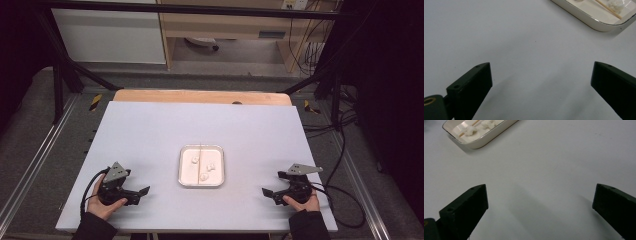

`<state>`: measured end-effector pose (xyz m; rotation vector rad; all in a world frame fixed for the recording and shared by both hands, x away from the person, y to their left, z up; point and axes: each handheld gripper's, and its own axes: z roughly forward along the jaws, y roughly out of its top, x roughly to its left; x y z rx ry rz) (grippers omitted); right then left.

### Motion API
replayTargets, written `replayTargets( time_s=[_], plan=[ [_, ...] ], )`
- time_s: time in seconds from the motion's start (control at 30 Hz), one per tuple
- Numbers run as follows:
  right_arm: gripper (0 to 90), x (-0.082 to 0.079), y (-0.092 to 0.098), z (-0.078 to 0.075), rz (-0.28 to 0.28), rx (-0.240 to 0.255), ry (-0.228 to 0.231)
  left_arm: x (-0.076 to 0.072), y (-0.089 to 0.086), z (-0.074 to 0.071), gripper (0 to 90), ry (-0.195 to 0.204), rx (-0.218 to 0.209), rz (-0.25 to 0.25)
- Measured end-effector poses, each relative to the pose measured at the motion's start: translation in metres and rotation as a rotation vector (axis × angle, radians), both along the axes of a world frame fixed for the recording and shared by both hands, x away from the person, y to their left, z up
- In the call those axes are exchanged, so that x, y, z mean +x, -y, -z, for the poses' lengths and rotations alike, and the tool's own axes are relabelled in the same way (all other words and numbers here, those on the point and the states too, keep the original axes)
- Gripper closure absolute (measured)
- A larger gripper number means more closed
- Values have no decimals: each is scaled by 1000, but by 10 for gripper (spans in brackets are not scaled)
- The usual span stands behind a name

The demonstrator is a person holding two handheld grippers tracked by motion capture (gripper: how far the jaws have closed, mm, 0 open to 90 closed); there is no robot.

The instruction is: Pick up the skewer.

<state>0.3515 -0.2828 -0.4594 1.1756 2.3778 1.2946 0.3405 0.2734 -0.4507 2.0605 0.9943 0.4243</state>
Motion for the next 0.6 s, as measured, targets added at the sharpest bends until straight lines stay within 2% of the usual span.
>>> replayTargets(
  time_s=[0.6],
  plan=[
    [9,0,-1,0,-2,16,-6,0,4,-4,45,3,9,11]
  ],
)
